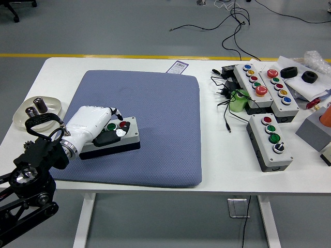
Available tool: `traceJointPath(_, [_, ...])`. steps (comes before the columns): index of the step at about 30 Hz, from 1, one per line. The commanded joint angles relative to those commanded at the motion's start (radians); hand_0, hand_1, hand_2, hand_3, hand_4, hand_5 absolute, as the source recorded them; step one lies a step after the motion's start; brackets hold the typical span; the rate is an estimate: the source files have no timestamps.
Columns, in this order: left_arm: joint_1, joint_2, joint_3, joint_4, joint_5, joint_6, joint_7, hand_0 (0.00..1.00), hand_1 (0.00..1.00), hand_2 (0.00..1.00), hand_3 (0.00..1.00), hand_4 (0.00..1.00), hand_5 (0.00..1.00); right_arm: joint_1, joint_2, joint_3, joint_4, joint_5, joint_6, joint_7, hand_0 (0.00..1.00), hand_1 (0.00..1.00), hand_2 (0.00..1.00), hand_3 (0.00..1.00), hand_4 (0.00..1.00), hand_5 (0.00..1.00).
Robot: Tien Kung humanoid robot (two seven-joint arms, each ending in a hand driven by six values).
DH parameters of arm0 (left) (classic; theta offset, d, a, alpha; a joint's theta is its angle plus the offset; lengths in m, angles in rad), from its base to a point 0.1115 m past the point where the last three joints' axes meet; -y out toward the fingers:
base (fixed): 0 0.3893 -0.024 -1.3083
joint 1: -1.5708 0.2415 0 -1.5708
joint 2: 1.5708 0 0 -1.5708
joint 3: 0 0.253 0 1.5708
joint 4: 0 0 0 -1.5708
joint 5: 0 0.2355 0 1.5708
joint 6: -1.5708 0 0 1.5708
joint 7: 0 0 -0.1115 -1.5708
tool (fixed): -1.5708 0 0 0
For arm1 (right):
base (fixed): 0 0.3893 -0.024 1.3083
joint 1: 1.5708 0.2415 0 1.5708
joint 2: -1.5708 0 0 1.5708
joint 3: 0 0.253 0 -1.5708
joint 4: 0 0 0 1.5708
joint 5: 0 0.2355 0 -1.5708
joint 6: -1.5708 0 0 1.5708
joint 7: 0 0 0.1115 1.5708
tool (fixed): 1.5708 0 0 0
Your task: Pick up the button,place it on the desk,press the button,press the button
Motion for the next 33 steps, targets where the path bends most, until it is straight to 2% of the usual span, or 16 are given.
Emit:
traceJointPath(4, [-0.004,-0.003,0.014,0.005,-0.004,-0.001,0.000,0.002,0.002,0.002,0.684,0.565,0.998,0.000,-0.001,-0.003,0.000,0.005,0.000,0.001,0.537,0.640,0.691,0.612,0.283,0.119])
traceJointPath(13, [-0.025,-0.023,0.030,0.054,-0.014,-0.024,0.012,0.002,0.002,0.002,0.687,0.564,0.998,0.002,-0.001,-0.002,0.000,0.003,-0.001,0.001,0.536,0.641,0.690,0.612,0.284,0.118])
traceJointPath(23, [-0.023,-0.020,0.032,0.062,-0.022,-0.084,0.014,0.002,0.002,0.002,0.679,0.561,0.998,0.004,0.000,0.003,0.000,-0.002,-0.001,0.002,0.534,0.641,0.690,0.612,0.283,0.119])
traceJointPath(27, [-0.015,-0.022,0.014,0.053,-0.003,-0.010,0.000,0.002,0.002,0.002,0.679,0.561,0.998,0.004,0.000,0.003,0.000,-0.001,-0.001,0.002,0.534,0.641,0.690,0.612,0.283,0.119])
traceJointPath(29, [-0.010,-0.021,-0.007,0.037,0.012,0.051,-0.009,0.002,0.002,0.002,0.672,0.556,0.998,0.004,0.000,0.003,0.000,-0.001,0.000,0.002,0.534,0.641,0.689,0.612,0.284,0.117])
traceJointPath(33, [0.004,-0.021,-0.070,0.003,0.019,0.204,-0.040,0.002,0.002,0.002,0.672,0.556,0.998,0.004,0.001,0.002,0.000,0.001,-0.001,0.002,0.534,0.641,0.689,0.612,0.284,0.117])
